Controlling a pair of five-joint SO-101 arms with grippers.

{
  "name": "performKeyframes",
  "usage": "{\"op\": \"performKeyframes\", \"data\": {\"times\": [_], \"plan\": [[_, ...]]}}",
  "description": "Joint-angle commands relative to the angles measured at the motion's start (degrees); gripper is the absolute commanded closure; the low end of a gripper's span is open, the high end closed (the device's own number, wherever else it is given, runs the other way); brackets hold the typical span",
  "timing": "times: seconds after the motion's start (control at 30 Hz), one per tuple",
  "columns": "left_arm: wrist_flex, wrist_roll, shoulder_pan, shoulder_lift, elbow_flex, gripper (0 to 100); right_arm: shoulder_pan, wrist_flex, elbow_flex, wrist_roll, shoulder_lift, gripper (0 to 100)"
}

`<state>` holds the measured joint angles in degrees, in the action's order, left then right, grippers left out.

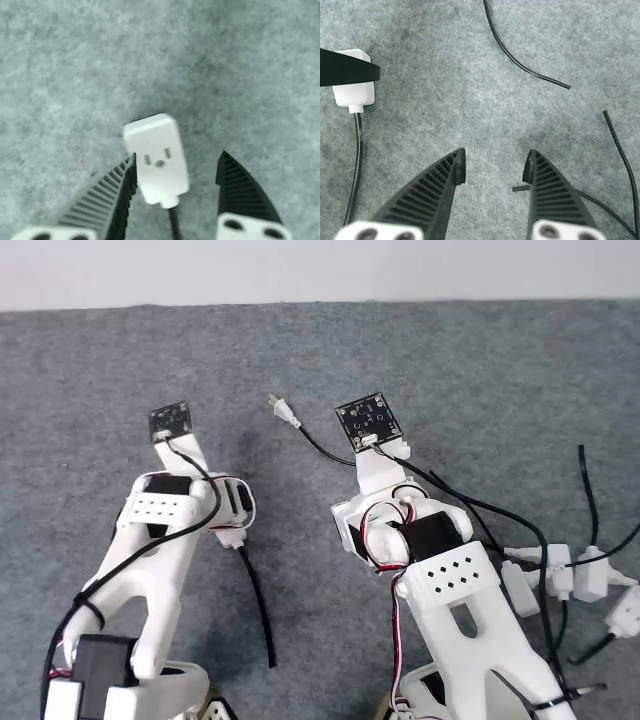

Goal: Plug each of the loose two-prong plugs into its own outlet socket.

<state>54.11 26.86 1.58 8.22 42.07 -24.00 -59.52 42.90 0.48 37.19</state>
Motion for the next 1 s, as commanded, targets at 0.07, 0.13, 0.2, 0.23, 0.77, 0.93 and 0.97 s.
{"op": "performKeyframes", "data": {"times": [0.07, 0.13, 0.2, 0.23, 0.77, 0.93, 0.97], "plan": [[-2.0, -0.1, 2.8, 1.5, -3.2, 75, -0.4, -0.5, -0.6, 0.7, 1.8, 81.6], [-2.0, -0.1, 2.6, 1.5, -3.2, 75, -0.4, -0.5, -0.6, 0.7, 1.8, 81.6], [-2.1, 0.6, 2.4, 1.5, -2.5, 75, -0.4, -0.5, -0.6, 0.7, 1.8, 81.6], [-2.5, 1.1, 2.0, 1.5, -1.8, 75, -0.4, -0.5, -0.6, 0.7, 1.8, 81.6], [-7.0, 1.1, 0.9, -0.8, 2.6, 75, -0.4, -0.5, -0.6, 0.7, 1.8, 81.6], [-3.4, 1.4, 0.2, -4.4, -0.7, 75, -0.4, -0.5, -0.6, 0.7, 1.8, 81.6], [-3.0, 1.4, 0.2, -4.8, -1.1, 75, -0.4, -0.5, -0.6, 0.7, 1.8, 81.6]]}}
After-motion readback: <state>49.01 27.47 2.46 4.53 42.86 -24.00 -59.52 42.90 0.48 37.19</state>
